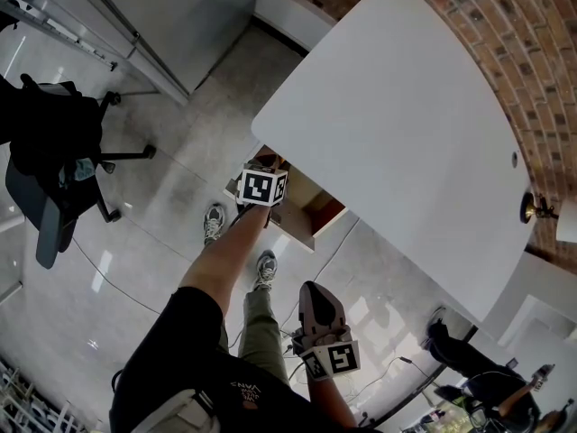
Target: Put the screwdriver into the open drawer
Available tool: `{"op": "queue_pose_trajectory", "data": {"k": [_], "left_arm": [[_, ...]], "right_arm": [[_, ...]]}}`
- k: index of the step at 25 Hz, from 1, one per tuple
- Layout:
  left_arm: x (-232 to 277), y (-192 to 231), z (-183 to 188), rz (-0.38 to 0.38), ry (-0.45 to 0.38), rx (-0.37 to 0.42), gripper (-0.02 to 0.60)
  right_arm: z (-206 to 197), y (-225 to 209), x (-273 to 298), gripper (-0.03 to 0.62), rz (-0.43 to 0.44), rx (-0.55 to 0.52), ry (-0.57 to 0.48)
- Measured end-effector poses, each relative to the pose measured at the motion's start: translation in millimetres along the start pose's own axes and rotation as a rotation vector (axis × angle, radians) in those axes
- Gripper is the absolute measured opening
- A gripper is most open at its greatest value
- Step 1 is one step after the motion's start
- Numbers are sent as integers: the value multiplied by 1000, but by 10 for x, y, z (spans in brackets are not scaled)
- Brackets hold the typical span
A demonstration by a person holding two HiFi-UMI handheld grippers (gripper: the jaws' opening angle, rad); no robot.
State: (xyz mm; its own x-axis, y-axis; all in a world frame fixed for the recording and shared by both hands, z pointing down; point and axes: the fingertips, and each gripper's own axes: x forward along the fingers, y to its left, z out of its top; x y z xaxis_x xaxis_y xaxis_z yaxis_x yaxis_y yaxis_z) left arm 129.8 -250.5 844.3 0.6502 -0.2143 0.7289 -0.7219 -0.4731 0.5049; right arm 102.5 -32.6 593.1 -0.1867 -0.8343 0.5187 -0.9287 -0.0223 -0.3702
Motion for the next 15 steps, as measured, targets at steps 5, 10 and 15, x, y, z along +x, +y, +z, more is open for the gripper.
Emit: {"op": "queue_pose_trajectory", "data": {"k": [5,10,15], "left_arm": [[-5,-1,16,-6,-7,-15,126],[-5,3,16,-9,-13,-14,126],[-27,-5,23,-14,-22,-8,126]], "right_arm": [[-3,1,1,-6,4,-4,-1],[0,4,15,-6,6,-7,1],[22,14,9,-6,9,-11,-1]]}}
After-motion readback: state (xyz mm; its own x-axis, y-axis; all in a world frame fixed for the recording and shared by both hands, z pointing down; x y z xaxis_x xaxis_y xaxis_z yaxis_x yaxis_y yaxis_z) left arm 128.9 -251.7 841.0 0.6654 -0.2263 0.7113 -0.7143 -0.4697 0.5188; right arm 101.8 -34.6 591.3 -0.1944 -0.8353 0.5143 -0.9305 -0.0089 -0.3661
